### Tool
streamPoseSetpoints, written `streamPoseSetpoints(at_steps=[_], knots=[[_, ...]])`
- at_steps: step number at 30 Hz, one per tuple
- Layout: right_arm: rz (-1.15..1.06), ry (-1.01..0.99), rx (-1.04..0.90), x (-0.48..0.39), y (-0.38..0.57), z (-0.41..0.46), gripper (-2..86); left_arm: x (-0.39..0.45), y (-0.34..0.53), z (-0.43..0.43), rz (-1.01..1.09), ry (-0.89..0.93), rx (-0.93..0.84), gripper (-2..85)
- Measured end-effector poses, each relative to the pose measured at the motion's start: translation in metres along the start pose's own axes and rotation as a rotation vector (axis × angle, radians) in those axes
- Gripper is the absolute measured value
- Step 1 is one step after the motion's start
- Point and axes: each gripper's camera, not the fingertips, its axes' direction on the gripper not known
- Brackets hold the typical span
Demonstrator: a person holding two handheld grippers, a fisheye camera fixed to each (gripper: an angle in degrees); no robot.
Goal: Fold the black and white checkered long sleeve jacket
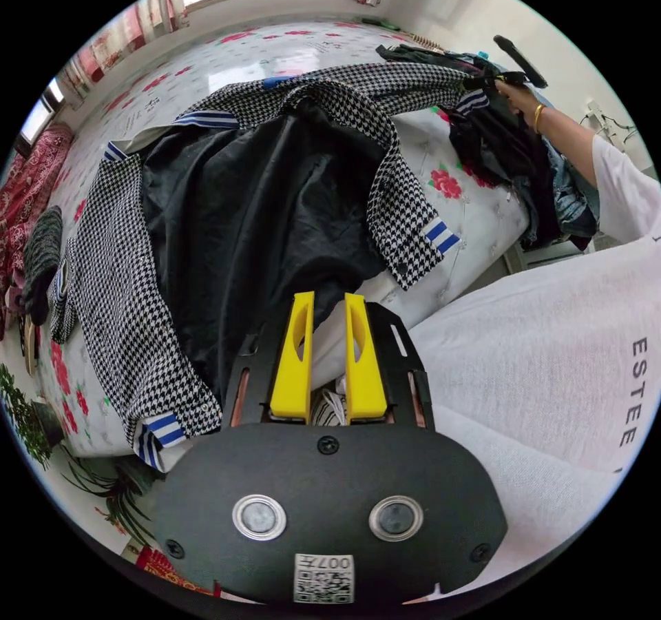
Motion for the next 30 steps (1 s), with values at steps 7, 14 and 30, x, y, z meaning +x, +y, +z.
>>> streamPoseSetpoints(at_steps=[7,14,30], knots=[[-0.079,-0.179,0.153,-0.034,0.055,-0.015,12.8,0.005,-0.005,0.016,-0.031,0.064,-0.010,7.6],[-0.565,-0.598,-0.098,-0.203,0.204,0.004,13.4,-0.021,-0.007,0.018,-0.029,0.078,-0.009,7.6],[-0.754,-0.444,-0.275,-0.203,0.173,-0.036,7.7,-0.050,-0.001,0.014,0.172,0.205,0.027,8.6]])
